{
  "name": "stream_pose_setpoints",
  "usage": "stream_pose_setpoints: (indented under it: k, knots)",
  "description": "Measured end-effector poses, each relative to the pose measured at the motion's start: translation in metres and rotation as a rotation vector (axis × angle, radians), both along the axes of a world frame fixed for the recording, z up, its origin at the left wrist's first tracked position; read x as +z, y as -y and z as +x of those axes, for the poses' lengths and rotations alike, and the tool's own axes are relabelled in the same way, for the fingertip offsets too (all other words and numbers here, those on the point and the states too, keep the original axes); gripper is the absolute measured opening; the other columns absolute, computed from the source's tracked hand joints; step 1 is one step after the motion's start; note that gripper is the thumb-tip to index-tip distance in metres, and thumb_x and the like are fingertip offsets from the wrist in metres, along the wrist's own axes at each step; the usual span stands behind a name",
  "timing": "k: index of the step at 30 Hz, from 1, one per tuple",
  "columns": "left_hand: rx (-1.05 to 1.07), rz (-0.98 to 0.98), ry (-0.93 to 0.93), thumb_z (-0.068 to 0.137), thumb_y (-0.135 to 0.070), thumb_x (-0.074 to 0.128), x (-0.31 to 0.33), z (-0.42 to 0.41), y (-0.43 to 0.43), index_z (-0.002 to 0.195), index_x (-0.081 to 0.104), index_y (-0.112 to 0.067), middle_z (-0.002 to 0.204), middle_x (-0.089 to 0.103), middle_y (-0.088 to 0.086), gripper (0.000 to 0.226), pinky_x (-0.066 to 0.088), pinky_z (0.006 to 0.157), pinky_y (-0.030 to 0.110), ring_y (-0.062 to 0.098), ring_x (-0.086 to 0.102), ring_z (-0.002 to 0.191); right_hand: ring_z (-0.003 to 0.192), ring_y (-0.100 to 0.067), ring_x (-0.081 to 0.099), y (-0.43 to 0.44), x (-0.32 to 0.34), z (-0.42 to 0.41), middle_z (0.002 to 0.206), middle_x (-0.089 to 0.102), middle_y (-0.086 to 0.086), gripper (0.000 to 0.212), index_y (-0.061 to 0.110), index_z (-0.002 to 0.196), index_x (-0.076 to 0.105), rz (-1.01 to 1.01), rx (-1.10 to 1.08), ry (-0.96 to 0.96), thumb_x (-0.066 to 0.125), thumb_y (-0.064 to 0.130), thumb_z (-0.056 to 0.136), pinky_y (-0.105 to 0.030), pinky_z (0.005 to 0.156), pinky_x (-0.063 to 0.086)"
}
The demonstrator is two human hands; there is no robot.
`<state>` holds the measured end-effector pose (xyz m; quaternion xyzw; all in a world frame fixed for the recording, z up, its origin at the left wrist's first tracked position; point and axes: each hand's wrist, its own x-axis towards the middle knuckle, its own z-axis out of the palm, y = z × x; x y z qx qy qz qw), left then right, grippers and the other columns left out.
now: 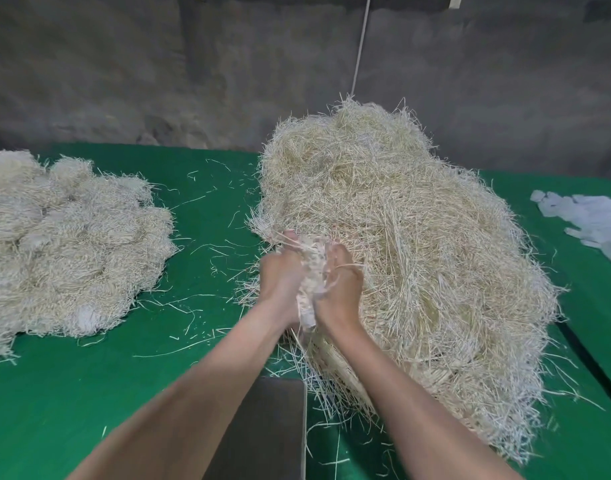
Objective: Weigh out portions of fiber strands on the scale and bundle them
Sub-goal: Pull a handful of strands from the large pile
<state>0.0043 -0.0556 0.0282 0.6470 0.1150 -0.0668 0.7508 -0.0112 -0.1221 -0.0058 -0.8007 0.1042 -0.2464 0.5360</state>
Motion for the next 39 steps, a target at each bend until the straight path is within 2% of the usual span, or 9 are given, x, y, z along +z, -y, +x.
stream_pose_setpoints:
  k: [3, 7, 12, 19, 22, 27, 31, 34, 39]
  knots:
    - [0.036, -0.194, -0.082, 0.098, -0.007, 0.032, 0.002, 0.006, -0.007, 0.06, 0.038, -0.012, 0.052, 0.035, 0.0, 0.04, 0.029, 0.035, 0.018, 0.007, 0.035, 0.031, 0.041, -0.003, 0.035, -0.022, 0.002, -0.011, 0.054, 0.04, 0.011, 0.03, 0.022, 0.069, 0.045, -0.211, 0.024, 0.098, 0.034, 0.02, 0.097, -0.016, 0.037, 0.028]
    - [-0.028, 0.046, -0.167, 0.096, 0.004, 0.033, -0.004, -0.012, 0.007, 0.075, 0.047, 0.001, 0.065, 0.042, 0.004, 0.026, 0.033, 0.039, 0.019, 0.011, 0.04, 0.047, 0.052, -0.006, 0.042, 0.017, 0.01, 0.007, 0.073, 0.051, 0.005, 0.017, 0.006, 0.083, 0.055, -0.152, -0.009, -0.259, 0.044, 0.004, 0.095, -0.013, 0.041, 0.034]
    - [0.055, -0.223, -0.16, 0.099, -0.01, 0.027, -0.003, -0.002, -0.005, 0.064, 0.035, -0.018, 0.043, 0.045, 0.001, 0.037, 0.031, 0.03, 0.01, 0.008, 0.044, 0.032, 0.038, -0.002, 0.037, -0.022, 0.007, -0.013, 0.055, 0.041, 0.01, 0.028, 0.017, 0.075, 0.044, -0.097, 0.007, 0.06, 0.03, 0.028, 0.097, -0.015, 0.039, 0.03]
    - [-0.008, -0.101, -0.113, 0.099, -0.01, 0.036, 0.003, -0.003, -0.006, 0.089, 0.057, 0.003, 0.07, 0.052, 0.026, 0.027, 0.04, 0.041, 0.021, 0.007, 0.047, 0.041, 0.11, 0.014, 0.041, -0.001, 0.01, -0.008, 0.136, 0.038, 0.025, 0.044, 0.057, 0.13, 0.031, 0.147, 0.395, -0.042, 0.044, 0.059, 0.088, -0.006, 0.082, 0.033]
    - [-0.049, -0.109, -0.038, 0.092, -0.014, 0.057, 0.002, 0.002, -0.006, 0.084, 0.059, -0.002, 0.073, 0.063, 0.011, 0.015, 0.053, 0.054, 0.027, 0.014, 0.065, 0.059, 0.088, -0.014, 0.062, 0.006, 0.008, 0.002, 0.107, 0.064, 0.006, 0.033, 0.028, 0.118, 0.057, 0.301, 0.247, -0.08, 0.055, 0.045, 0.089, -0.029, 0.073, 0.054]
    - [-0.245, -0.124, -0.065, 0.078, -0.065, 0.046, -0.006, -0.022, -0.001, 0.142, 0.035, -0.027, 0.148, 0.038, 0.0, 0.076, 0.04, 0.101, 0.046, 0.025, 0.039, 0.132, 0.104, -0.016, 0.055, 0.022, 0.017, 0.017, 0.115, 0.054, -0.004, 0.069, 0.004, 0.143, 0.028, 0.472, -0.07, -0.136, 0.039, 0.051, 0.094, -0.025, 0.088, 0.042]
    - [0.065, -0.207, -0.072, 0.088, -0.054, 0.049, -0.001, 0.003, 0.005, 0.119, 0.054, -0.002, 0.109, 0.062, 0.02, 0.06, 0.046, 0.086, 0.032, 0.025, 0.059, 0.097, 0.09, -0.015, 0.054, -0.002, -0.001, -0.011, 0.103, 0.057, -0.004, 0.01, 0.021, 0.099, 0.054, -0.03, 0.031, 0.066, 0.049, 0.029, 0.094, -0.024, 0.075, 0.043]
    - [0.163, -0.124, -0.025, 0.094, -0.05, 0.045, 0.0, 0.004, 0.009, 0.08, 0.056, -0.011, 0.067, 0.049, 0.003, 0.043, 0.039, 0.044, 0.021, 0.015, 0.047, 0.055, 0.066, -0.005, 0.046, -0.007, 0.0, -0.015, 0.079, 0.051, 0.009, 0.03, 0.025, 0.078, 0.05, -0.124, 0.09, 0.073, 0.035, 0.047, 0.093, -0.013, 0.061, 0.036]
    - [-0.05, -0.063, -0.038, 0.097, -0.043, 0.044, -0.011, -0.012, 0.012, 0.089, 0.059, -0.01, 0.079, 0.056, 0.006, 0.037, 0.047, 0.059, 0.028, 0.016, 0.058, 0.065, 0.049, -0.018, 0.044, 0.003, 0.008, -0.006, 0.058, 0.051, 0.002, 0.042, 0.013, 0.06, 0.047, 0.03, -0.029, 0.113, 0.043, 0.025, 0.1, -0.036, 0.052, 0.041]
